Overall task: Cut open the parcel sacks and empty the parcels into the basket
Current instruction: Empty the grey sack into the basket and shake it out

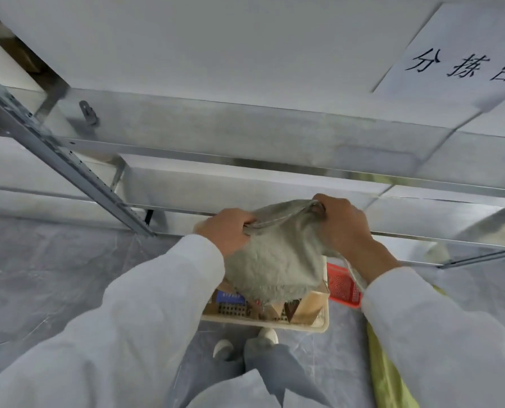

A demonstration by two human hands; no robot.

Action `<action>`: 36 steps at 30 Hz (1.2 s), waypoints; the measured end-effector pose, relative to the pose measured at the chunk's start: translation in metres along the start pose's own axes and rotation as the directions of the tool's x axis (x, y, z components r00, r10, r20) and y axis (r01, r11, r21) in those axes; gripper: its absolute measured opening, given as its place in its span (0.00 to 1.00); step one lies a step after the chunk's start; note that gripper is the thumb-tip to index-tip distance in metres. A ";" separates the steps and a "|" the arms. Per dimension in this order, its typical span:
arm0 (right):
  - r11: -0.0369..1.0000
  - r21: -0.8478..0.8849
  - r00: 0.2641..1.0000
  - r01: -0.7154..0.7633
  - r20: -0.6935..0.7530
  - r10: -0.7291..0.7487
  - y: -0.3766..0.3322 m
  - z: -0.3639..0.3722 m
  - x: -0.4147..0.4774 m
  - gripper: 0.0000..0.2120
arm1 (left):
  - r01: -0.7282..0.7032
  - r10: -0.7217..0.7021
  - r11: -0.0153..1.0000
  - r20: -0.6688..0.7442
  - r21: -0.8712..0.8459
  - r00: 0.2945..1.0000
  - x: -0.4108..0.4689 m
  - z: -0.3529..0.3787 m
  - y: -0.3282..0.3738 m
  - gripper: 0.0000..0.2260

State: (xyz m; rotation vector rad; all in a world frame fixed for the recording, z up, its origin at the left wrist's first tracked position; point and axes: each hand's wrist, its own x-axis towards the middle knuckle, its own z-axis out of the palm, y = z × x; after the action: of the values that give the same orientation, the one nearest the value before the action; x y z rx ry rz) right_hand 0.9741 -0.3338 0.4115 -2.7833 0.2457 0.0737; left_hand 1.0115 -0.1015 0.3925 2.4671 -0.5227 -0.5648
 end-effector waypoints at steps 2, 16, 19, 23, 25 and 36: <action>0.998 0.059 0.993 -0.011 -0.119 0.018 -0.001 -0.002 0.007 0.15 | 0.008 -0.024 0.997 -0.231 -0.072 0.973 0.005 -0.009 -0.005 0.12; 0.956 -0.282 0.996 0.075 0.060 -0.060 -0.011 -0.034 0.014 0.13 | -0.039 0.087 0.981 -0.249 0.190 0.965 -0.008 -0.053 0.012 0.04; 0.999 0.050 0.985 0.018 -0.174 -0.009 -0.019 -0.054 0.007 0.08 | -0.113 0.123 0.992 -0.382 0.049 0.916 -0.014 -0.060 0.023 0.05; 1.000 0.017 0.999 -0.019 -0.046 0.020 -0.030 -0.053 -0.007 0.11 | -0.036 0.048 0.998 -0.205 0.059 0.978 -0.021 -0.059 0.019 0.11; 0.995 0.092 0.986 0.042 -0.164 -0.027 -0.038 -0.057 -0.008 0.08 | -0.081 0.097 0.994 -0.289 0.069 0.952 -0.025 -0.065 0.017 0.15; 0.996 0.049 0.997 0.070 0.030 -0.072 -0.069 -0.099 -0.007 0.10 | -0.094 0.027 0.980 -0.352 -0.175 0.935 -0.039 -0.065 0.022 0.08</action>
State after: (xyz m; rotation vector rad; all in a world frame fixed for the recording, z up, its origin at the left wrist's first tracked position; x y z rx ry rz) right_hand 0.9814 -0.3026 0.5282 -2.7380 0.1384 0.0929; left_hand 1.0059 -0.0727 0.4656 2.2885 -0.3804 -0.1350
